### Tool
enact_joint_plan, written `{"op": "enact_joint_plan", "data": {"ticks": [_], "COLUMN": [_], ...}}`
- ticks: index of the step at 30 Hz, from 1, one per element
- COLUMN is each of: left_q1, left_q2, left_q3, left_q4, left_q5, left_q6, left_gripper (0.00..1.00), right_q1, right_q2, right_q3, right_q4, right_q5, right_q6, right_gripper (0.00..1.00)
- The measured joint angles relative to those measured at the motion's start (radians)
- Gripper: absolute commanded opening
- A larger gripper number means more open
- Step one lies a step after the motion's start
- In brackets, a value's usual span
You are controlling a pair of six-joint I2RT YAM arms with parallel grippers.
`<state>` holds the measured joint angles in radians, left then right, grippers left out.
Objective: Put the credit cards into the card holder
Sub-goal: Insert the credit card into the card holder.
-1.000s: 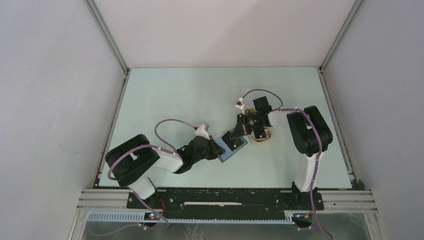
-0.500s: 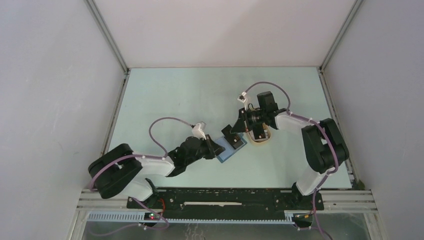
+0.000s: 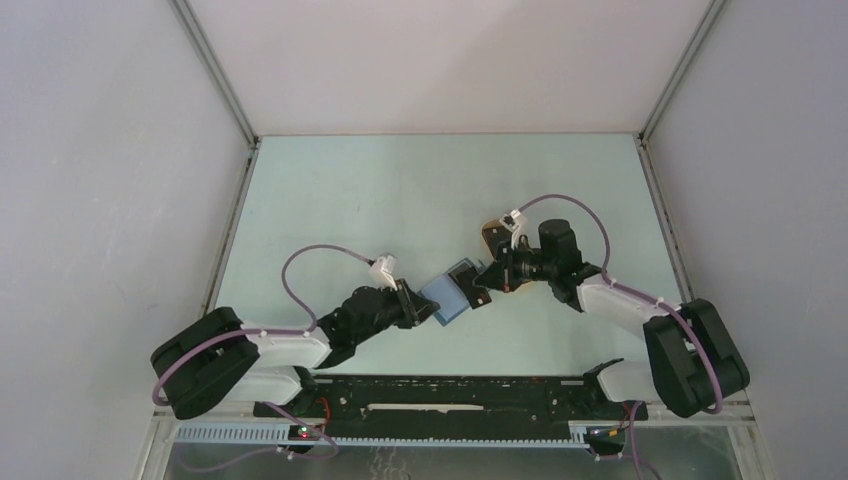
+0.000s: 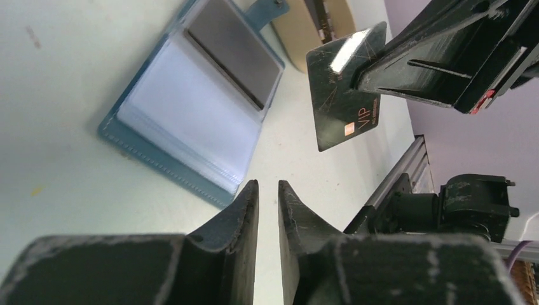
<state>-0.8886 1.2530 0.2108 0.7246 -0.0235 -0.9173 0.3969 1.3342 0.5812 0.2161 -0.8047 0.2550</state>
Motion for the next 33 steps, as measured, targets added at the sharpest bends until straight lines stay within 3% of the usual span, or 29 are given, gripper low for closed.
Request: {"op": "enact_joint_plan", "data": {"ticks": [8, 14, 23, 33], "left_q1": [0.000, 0.000, 0.000, 0.000], "left_q2": [0.010, 0.065, 0.108, 0.169], "left_q3": [-0.037, -0.035, -0.019, 0.042], "left_q4": [-0.007, -0.046, -0.076, -0.078], "left_q5": [-0.050, -0.085, -0.104, -0.104], "left_q6": [-0.054, -0.097, -0.140, -0.148], "left_gripper": [0.24, 0.31, 0.48, 0.50], "right_q1": [0.056, 0.054, 0.038, -0.003], "right_q2": [0.033, 0.108, 0.251, 0.311], "right_q3": [-0.050, -0.048, -0.042, -0.038], "right_q4": [0.087, 0.156, 0.315, 0.373], "right_q5": [0.156, 0.246, 0.208, 0.145], "right_q6": [0.096, 0.112, 0.180, 0.246], "right_gripper": [0.00, 0.00, 0.00, 0.00]}}
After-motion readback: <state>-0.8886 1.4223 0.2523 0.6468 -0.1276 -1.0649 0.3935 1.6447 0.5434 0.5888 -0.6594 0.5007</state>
